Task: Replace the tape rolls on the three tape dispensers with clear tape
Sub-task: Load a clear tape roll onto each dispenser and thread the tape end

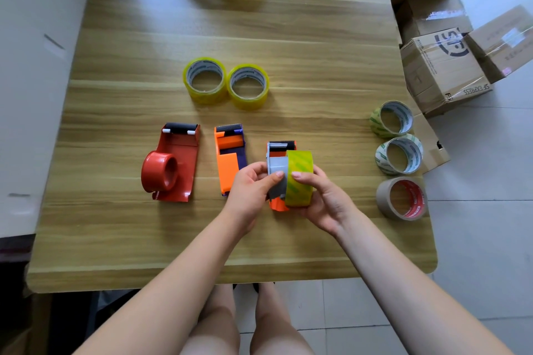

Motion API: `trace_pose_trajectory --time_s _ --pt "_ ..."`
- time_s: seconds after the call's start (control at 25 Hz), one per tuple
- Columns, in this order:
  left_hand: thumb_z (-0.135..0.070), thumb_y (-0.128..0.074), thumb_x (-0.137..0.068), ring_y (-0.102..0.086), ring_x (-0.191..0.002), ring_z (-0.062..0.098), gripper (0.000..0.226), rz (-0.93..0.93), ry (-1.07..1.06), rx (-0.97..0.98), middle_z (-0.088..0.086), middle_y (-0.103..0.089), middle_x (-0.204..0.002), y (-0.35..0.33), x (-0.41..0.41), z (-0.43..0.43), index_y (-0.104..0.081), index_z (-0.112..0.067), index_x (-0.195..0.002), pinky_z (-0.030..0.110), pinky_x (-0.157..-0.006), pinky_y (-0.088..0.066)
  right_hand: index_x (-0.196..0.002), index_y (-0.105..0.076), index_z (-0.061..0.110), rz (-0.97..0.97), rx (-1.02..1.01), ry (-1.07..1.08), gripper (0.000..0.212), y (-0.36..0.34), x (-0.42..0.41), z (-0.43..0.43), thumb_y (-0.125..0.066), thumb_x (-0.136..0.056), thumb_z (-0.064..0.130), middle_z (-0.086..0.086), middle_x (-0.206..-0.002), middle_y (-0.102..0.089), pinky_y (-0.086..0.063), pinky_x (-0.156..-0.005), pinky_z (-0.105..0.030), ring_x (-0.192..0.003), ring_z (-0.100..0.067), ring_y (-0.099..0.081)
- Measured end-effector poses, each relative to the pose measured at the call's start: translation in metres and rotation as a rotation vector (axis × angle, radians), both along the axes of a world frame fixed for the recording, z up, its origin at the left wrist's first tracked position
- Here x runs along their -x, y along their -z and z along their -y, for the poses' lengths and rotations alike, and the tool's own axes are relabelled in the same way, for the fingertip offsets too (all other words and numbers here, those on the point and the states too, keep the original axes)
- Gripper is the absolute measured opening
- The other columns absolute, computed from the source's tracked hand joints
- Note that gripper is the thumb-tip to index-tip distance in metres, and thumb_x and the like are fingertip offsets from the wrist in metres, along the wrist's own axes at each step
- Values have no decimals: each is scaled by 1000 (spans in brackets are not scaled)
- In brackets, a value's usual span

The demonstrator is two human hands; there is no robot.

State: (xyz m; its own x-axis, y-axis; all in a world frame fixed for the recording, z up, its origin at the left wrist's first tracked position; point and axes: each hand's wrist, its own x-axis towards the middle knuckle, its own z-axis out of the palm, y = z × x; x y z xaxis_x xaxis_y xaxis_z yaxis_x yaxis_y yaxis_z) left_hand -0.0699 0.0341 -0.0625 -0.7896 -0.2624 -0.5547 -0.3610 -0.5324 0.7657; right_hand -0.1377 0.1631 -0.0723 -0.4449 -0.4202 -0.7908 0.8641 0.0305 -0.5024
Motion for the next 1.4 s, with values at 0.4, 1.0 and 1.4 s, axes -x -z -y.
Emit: trace_pose_trajectory --time_s 0.4,1.0,1.4 --pt "-25 -33 -100 -65 -96 19 35 -18 80 -118 9 -69 -104 4 1 -10 -66 -14 -103 34 -86 -53 -130 -48 24 -26 8 -178 77 -6 -7 2 -79 -60 22 -13 -124 -61 -44 -97 -58 -102 -29 -61" --pt "-5 -32 -95 -60 -87 28 30 20 -45 -235 19 -63 -92 3 3 1 -57 4 -107 38 -76 -52 -129 -48 17 -300 -213 -421 57 -19 -18 -13 -73 -79 17 -1 -85 -70 -49 -58 -19 -65 -7 -66" --pt "6 -34 -48 -55 -84 32 63 65 -13 -244 24 -57 -93 4 -3 4 -48 0 -110 35 -69 -47 -122 -50 15 -505 -376 -389 52 -9 -32 -6 -75 -77 15 6 -54 -60 -49 -52 -23 -47 -4 -54"
